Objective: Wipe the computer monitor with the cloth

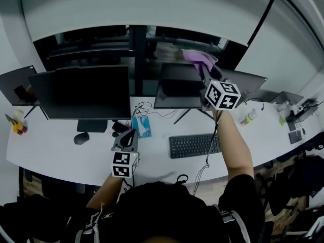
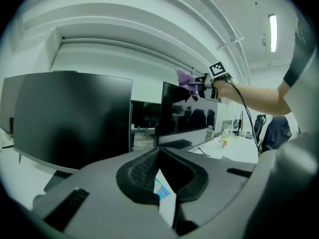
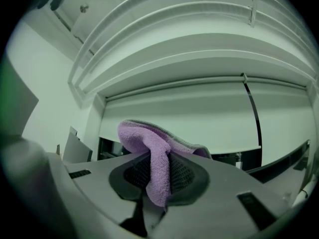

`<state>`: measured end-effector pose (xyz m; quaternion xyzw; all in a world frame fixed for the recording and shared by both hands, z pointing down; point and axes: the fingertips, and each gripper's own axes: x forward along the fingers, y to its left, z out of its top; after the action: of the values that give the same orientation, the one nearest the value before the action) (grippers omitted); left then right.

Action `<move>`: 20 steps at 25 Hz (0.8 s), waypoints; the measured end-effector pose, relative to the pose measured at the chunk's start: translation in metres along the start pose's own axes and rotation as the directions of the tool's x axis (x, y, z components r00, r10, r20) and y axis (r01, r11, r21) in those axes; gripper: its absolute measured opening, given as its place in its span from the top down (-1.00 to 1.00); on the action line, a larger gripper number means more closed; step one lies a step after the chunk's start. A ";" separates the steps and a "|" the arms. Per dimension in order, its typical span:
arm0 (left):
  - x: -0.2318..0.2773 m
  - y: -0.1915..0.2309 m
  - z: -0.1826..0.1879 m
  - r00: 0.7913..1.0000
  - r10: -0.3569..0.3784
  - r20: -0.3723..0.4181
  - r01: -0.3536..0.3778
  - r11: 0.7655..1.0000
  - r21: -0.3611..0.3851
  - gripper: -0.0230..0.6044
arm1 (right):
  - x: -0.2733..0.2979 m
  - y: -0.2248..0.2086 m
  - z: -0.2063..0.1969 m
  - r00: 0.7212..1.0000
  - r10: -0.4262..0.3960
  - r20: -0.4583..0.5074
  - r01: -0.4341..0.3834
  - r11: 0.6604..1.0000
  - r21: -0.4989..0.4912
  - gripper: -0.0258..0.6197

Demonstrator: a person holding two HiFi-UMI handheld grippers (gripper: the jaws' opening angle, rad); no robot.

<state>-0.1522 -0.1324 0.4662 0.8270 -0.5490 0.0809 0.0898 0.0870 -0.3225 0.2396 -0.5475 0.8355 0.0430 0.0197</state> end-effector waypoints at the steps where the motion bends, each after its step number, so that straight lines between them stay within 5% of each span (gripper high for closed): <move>1: -0.002 0.001 0.000 1.000 0.003 0.000 -0.003 1.000 -0.002 0.88 | 0.002 0.009 0.000 1.000 0.014 0.001 -0.014 1.000 -0.001 0.66; 20: -0.027 0.025 -0.004 0.995 0.100 0.001 -0.100 0.995 -0.024 0.88 | 0.027 0.127 0.009 0.974 0.222 0.054 -0.224 0.974 0.042 0.66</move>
<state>-0.1855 -0.1164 0.4649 0.7975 -0.5907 0.0776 0.0950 -0.0405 -0.2959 0.2349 -0.4483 0.8918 0.0384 0.0483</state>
